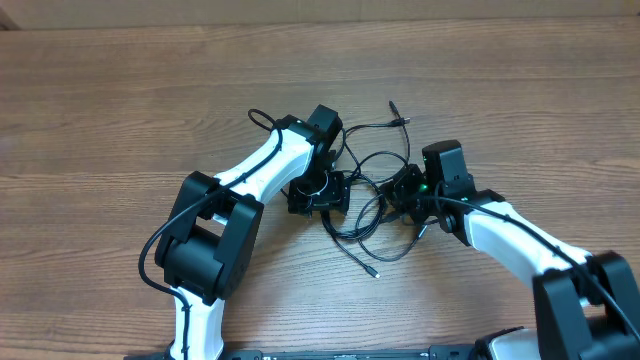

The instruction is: Untangle cables

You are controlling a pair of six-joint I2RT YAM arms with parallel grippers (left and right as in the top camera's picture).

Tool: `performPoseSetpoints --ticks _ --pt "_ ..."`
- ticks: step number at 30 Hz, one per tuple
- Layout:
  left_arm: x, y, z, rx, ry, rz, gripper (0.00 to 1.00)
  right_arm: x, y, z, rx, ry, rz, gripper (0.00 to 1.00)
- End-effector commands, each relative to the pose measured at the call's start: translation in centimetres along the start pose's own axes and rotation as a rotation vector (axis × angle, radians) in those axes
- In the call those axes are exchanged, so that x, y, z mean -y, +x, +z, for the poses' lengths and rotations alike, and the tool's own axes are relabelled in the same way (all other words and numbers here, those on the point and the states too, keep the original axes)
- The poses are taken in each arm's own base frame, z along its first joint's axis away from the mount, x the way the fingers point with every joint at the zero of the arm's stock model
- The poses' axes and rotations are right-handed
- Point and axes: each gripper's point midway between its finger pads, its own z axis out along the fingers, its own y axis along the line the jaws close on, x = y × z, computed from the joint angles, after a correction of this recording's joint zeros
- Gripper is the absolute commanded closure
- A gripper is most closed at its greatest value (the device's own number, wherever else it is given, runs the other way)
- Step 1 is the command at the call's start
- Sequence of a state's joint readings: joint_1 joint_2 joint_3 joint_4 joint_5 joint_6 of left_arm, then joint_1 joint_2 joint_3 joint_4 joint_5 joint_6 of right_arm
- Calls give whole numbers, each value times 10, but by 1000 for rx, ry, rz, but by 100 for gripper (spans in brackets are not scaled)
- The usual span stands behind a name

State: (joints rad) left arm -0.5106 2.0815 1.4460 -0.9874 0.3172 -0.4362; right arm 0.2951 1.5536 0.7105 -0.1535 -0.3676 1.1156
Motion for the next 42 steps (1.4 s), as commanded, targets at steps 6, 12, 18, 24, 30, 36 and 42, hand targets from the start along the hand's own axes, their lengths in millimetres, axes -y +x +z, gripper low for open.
performPoseSetpoints --ticks 6,12,18,24,30,36,42 --pt "-7 22 -6 -63 -42 -22 18 -69 12 -61 31 -247 -183 96" --pt "-13 36 -8 -121 -69 -43 16 -84 16 -84 63 -310 -237 96" --pt "-14 38 -8 -126 -72 -44 16 -86 18 -86 55 -319 -244 96" --pt "-13 33 -7 -109 -68 -39 15 -86 20 -86 52 -322 -287 96" --pt "-11 29 -7 -91 -59 -33 15 -88 19 -87 58 -329 -302 96" --pt "-10 28 -7 -87 -57 -30 20 -89 20 -93 13 -364 -349 96" --pt "-8 18 -6 -47 -50 5 38 -65 -15 -103 62 -323 -293 96"
